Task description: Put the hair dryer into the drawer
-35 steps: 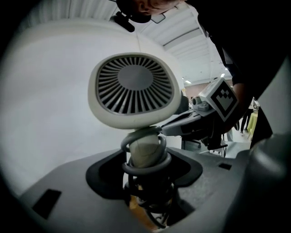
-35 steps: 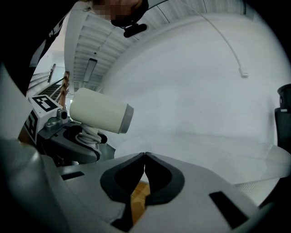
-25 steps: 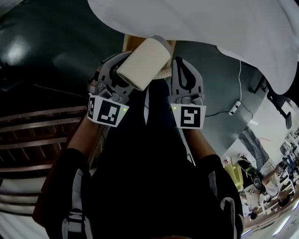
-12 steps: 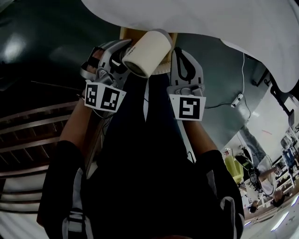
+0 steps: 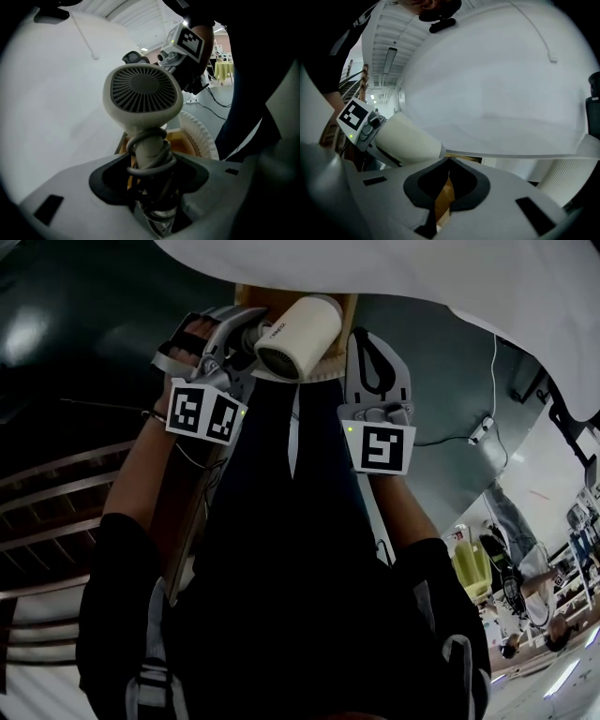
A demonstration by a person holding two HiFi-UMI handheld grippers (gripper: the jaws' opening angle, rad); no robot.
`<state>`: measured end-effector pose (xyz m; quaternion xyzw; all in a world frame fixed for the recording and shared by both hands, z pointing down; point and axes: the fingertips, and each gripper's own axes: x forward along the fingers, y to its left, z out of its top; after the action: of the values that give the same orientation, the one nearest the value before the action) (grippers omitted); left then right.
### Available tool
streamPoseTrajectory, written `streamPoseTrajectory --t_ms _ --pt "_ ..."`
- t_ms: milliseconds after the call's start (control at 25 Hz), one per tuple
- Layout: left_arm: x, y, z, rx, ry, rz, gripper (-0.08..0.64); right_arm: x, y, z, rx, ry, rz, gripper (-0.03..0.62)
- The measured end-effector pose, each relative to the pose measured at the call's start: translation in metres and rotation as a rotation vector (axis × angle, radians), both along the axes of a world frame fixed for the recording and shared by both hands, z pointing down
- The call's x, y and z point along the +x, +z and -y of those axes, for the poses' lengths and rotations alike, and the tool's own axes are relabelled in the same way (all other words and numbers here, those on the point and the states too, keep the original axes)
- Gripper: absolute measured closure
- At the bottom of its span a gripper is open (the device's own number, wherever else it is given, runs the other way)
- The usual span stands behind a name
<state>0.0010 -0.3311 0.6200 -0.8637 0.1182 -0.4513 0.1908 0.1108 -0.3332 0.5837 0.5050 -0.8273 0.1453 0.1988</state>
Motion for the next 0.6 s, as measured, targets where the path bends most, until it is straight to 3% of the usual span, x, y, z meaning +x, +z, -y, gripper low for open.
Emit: streamPoseTrajectory --t_ms 240,600 --pt "-0.003 0.031 -0.002 -0.072 0.019 0.062 0.310 -0.001 0.019 -0.004 -0.023 -0.004 -0.013 0.569" --pt "0.001 0.084 -0.015 -0.245 0.035 0.198 0.310 0.001 0.049 -0.017 -0.066 -0.009 -0.031 0.569"
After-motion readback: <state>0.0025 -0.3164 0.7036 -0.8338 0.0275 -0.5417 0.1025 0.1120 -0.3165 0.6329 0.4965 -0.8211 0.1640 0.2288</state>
